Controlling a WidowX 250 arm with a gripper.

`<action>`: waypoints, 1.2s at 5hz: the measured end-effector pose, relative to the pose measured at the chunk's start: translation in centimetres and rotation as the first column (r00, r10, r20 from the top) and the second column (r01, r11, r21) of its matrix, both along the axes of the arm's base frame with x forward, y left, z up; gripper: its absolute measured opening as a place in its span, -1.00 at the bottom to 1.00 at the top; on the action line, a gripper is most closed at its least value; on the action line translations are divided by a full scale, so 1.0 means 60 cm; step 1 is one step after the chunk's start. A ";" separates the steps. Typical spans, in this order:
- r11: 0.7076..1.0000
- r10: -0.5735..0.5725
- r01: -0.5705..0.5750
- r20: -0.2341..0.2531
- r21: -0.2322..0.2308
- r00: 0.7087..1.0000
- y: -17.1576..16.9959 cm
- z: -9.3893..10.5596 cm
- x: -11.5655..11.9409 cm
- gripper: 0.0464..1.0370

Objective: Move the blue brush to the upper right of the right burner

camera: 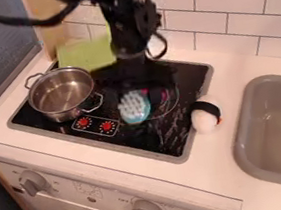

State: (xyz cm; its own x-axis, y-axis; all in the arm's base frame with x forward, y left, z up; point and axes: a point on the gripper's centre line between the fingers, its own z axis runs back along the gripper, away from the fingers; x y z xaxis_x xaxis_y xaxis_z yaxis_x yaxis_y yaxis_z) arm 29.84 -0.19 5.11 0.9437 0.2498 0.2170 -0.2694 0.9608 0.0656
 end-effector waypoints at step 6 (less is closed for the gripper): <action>0.797 -0.600 0.602 -0.053 0.054 0.798 -0.056 -0.014 0.156 0.39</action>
State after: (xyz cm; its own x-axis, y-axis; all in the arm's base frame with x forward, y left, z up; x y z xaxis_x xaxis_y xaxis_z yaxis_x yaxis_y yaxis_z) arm 39.21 -3.56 4.24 0.9059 -0.3835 0.1795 0.3642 0.9220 0.1318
